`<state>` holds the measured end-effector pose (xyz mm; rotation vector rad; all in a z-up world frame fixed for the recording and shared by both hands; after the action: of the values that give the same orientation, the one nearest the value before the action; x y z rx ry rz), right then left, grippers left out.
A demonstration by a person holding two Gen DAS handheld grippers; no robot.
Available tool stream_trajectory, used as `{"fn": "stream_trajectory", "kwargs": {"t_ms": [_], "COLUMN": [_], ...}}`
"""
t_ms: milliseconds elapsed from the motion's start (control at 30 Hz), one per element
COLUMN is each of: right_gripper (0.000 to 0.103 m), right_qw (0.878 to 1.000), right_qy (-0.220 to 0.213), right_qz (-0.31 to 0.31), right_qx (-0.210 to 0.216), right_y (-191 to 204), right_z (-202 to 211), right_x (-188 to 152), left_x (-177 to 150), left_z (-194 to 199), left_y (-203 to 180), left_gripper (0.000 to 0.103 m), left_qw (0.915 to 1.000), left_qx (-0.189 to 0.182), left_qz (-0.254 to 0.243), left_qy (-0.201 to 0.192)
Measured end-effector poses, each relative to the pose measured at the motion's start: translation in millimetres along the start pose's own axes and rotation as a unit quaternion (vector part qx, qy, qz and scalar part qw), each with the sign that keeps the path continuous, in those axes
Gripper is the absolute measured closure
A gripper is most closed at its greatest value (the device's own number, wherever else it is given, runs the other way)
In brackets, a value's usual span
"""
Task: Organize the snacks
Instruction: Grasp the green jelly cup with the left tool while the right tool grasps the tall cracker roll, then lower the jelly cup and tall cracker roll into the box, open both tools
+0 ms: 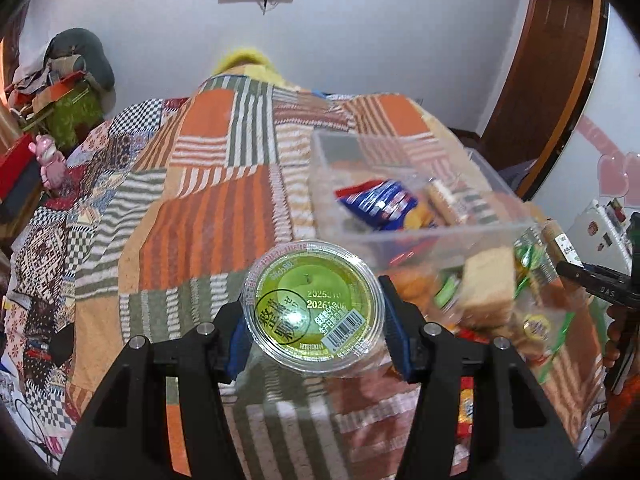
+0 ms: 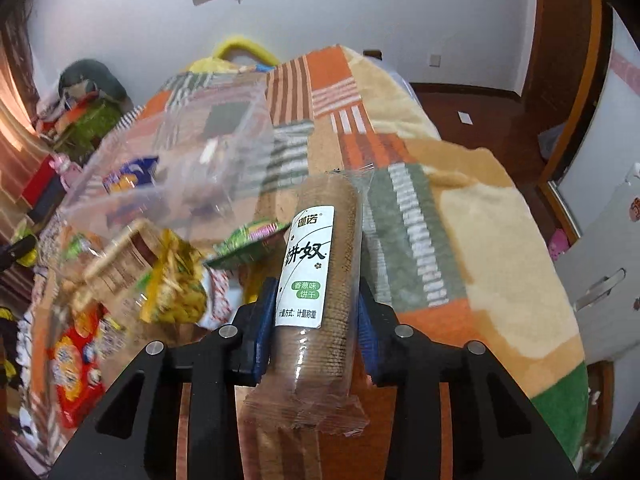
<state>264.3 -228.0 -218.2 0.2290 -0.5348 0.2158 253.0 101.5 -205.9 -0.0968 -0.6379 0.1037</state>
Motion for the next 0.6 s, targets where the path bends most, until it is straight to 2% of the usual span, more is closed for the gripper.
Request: {"fn": "stream_trajectory", "kwargs": {"t_ms": [300, 600], "right_gripper": [0.069, 0.069], "right_qw": [0.998, 0.994], "right_qy": [-0.058, -0.071], "right_qz": [0.026, 0.063], "right_qx": [0.016, 0.043], "right_y": [29, 78], "right_z": [24, 11], "right_x": [46, 75], "left_x": [29, 55], "left_z": [-3, -25], "left_y": [-34, -53], "left_gripper": [0.047, 0.047], "left_qw": [0.9995, 0.9990], "left_qx": [-0.019, -0.034], "left_qz": [-0.016, -0.023], "left_qy": [-0.017, -0.019]}}
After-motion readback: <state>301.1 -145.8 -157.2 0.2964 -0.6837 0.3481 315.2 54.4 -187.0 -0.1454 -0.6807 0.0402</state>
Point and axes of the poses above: each gripper's, at about its wrist camera, not at the fingertips, and z roughly against the way its jaws point, y to its left, x to its top, the point moved 8 cm from there along -z, roughly the way its jaws point, and after that the axes turned 6 degrees about y, right-handed, at the moved point
